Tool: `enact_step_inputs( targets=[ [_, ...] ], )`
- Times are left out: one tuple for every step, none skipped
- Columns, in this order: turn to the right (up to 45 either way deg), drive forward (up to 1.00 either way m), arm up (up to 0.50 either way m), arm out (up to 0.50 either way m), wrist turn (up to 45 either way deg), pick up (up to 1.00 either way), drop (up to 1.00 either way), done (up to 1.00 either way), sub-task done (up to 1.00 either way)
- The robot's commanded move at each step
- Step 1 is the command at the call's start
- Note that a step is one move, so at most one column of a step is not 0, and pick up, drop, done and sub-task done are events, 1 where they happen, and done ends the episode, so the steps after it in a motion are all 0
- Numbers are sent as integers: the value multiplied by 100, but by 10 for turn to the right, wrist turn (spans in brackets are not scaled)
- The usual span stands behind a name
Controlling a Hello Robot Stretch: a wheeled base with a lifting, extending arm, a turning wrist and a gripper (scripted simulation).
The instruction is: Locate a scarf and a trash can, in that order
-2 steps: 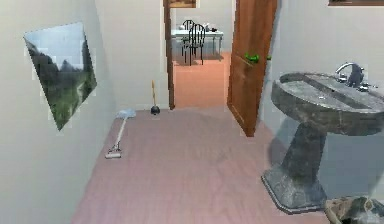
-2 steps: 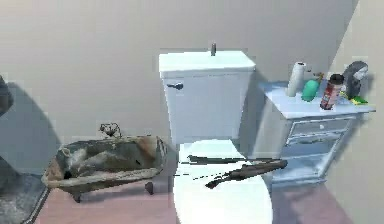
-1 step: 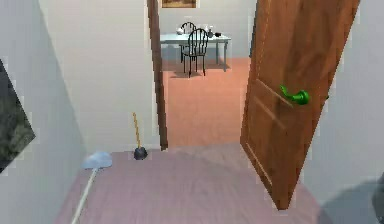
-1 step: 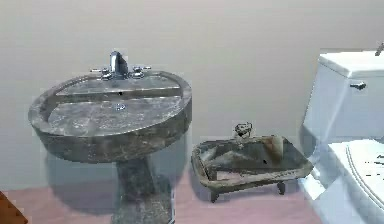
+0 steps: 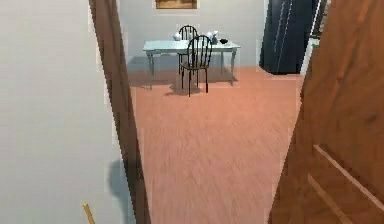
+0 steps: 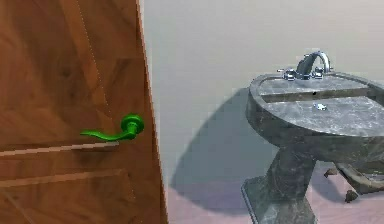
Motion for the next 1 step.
enact_step_inputs(
  targets=[
    [60, 0, 0, 0, 0, 0, 0, 0, 0]
  ],
)
